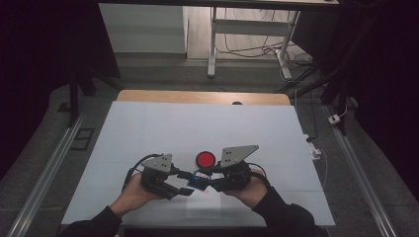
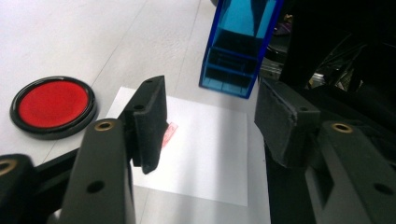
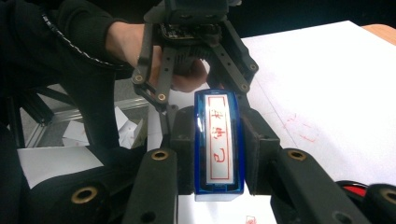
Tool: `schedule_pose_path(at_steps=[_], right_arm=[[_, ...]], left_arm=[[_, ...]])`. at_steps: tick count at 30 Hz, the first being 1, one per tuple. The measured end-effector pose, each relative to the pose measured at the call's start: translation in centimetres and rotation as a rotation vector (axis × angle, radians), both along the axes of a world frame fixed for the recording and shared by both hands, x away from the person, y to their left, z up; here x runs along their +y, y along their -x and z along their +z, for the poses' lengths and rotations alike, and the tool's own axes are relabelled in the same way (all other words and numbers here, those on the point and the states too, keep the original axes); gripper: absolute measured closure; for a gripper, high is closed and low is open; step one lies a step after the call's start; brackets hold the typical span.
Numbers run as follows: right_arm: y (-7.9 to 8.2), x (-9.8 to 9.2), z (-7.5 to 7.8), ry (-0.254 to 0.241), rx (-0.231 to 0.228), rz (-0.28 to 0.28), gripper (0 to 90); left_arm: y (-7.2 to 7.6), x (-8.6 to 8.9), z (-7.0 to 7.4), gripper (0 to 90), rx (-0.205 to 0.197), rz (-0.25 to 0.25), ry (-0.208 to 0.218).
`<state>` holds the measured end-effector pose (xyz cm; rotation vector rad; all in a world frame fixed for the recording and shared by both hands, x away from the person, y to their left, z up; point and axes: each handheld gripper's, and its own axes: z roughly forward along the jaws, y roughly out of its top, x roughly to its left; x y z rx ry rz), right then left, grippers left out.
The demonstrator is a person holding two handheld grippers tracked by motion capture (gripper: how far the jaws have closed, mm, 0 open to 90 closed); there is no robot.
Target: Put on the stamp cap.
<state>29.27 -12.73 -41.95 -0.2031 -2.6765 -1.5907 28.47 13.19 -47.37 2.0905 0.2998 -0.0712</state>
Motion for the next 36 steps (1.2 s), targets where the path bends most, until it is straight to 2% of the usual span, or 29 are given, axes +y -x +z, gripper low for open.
schedule_pose_path(at_steps=[14, 20, 26, 36], right_arm=[[0.0, -0.2, -0.1, 0.021, -0.016, -0.037, 69.6], [0.0, -0.3, -0.1, 0.033, -0.018, -0.05, 69.6], [-0.1, -0.5, -0.2, 0.045, -0.026, -0.06, 69.5], [-0.1, -0.6, -0.2, 0.046, -0.026, -0.079, 69.5]], left_arm=[[0.7, 1.4, 0.6, 27.5, 0.027, 0.159, -0.067], [1.2, 2.2, 0.7, 22.3, 0.046, 0.213, -0.068], [1.9, 3.0, 0.8, 17.1, 0.054, 0.279, -0.087], [3.8, 4.9, 0.9, 8.5, 0.059, 0.39, -0.106]])
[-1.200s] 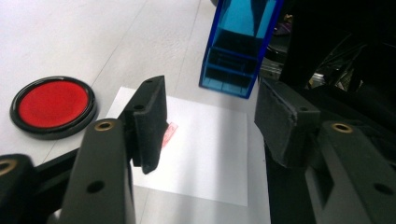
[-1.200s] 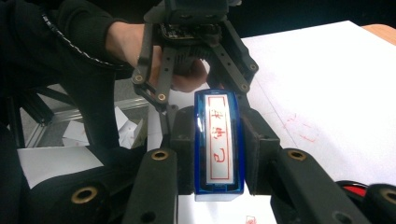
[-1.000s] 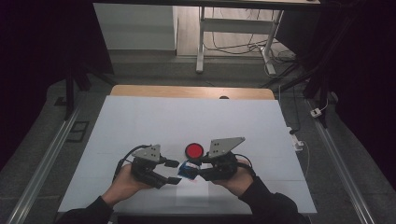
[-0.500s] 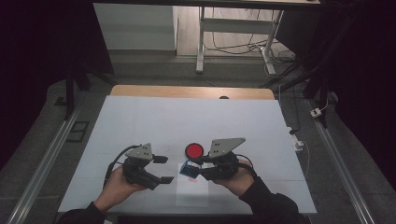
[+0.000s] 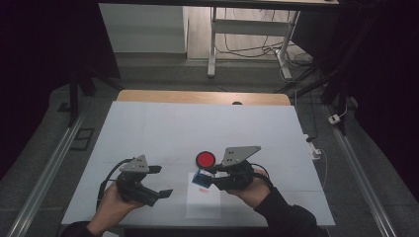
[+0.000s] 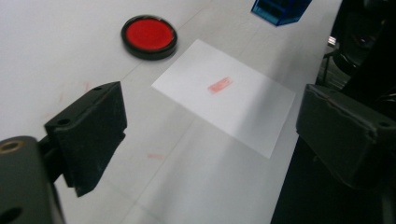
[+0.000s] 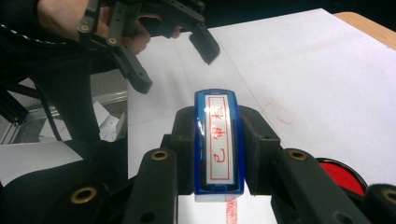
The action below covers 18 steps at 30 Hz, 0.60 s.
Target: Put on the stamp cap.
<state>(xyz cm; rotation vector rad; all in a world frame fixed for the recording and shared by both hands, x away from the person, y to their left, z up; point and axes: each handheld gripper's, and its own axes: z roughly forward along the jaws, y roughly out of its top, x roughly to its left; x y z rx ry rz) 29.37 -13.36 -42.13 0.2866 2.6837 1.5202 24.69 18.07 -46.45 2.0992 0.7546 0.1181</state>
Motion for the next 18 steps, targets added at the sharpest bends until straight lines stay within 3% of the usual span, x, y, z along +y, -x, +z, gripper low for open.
schedule_pose_path(at_steps=[9, 18], right_arm=[[0.0, 0.0, 0.0, 0.009, 0.004, -0.006, 69.5], [-0.1, -0.1, -0.2, 0.019, 0.012, -0.022, 69.5]], left_arm=[[1.6, 1.7, -0.2, 4.3, 0.001, 0.071, -0.032], [2.7, 3.2, -0.4, 1.3, 0.007, 0.128, -0.019]])
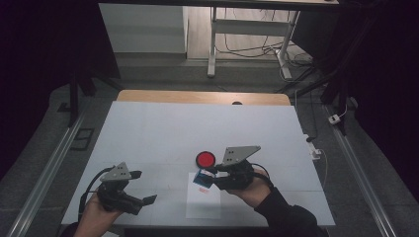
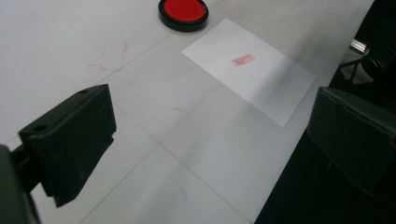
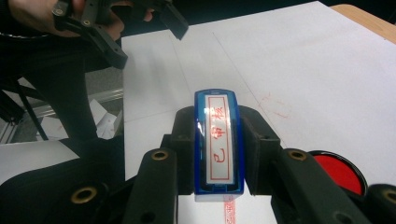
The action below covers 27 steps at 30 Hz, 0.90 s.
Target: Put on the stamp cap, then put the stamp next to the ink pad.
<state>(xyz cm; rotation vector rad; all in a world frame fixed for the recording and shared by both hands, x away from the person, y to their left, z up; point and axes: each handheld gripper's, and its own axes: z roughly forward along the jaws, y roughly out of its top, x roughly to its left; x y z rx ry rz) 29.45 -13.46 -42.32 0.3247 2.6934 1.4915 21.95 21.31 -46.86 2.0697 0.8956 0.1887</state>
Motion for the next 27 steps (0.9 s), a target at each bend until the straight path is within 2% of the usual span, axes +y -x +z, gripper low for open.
schedule_pose_path(at_steps=[7, 10, 20, 25, 27], right_arm=[[-0.3, -0.1, 0.0, 0.005, 0.002, -0.017, 69.4], [-0.3, -0.2, -0.1, 0.009, 0.0, -0.02, 69.4], [-0.9, -0.7, -0.4, 0.041, -0.009, -0.07, 69.4], [-1.3, -1.2, -0.5, 0.052, -0.009, -0.097, 69.4], [-1.5, -1.3, -0.5, 0.052, -0.007, -0.107, 69.4]], left_arm=[[0.5, 0.9, -0.3, 0.0, -0.006, 0.02, 0.008], [0.7, 1.1, -0.4, 0.0, -0.012, 0.033, -0.005], [1.5, 2.3, -0.8, 0.0, 0.007, 0.074, -0.014], [2.1, 2.7, -0.8, 0.0, -0.01, 0.095, -0.06], [2.3, 2.9, -0.9, 0.0, -0.011, 0.102, -0.064]])
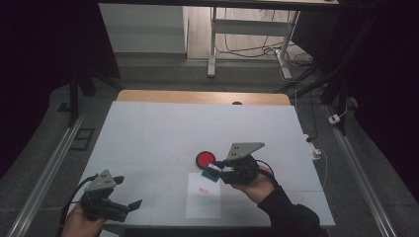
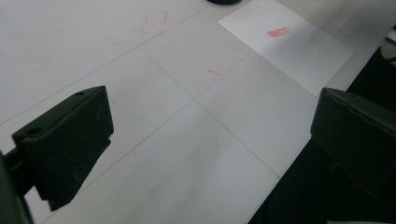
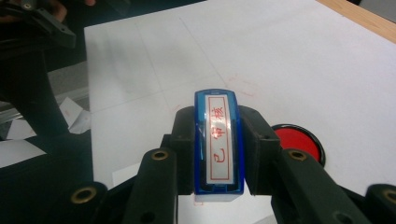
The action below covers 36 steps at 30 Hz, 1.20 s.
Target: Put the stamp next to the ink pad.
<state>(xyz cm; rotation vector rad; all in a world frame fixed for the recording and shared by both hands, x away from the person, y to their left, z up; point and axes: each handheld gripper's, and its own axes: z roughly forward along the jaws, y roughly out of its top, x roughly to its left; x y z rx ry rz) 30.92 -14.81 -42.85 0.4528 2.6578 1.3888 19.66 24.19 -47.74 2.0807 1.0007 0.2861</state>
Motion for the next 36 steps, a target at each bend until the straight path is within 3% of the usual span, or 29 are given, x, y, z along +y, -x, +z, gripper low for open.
schedule_pose_path(at_steps=[11, 24, 36], right_arm=[[-0.6, -0.7, -0.2, 0.02, -0.001, -0.036, 69.4], [-1.8, -2.1, -0.5, 0.037, -0.011, -0.105, 69.3], [-3.1, -3.6, -1.0, 0.094, -0.025, -0.173, 69.3]], left_arm=[[0.6, 0.9, 0.0, 0.0, 0.004, 0.04, -0.007], [0.8, 1.1, 0.0, 0.0, 0.016, 0.037, -0.009], [0.8, 1.2, -0.1, 0.0, 0.023, 0.042, 0.001]])
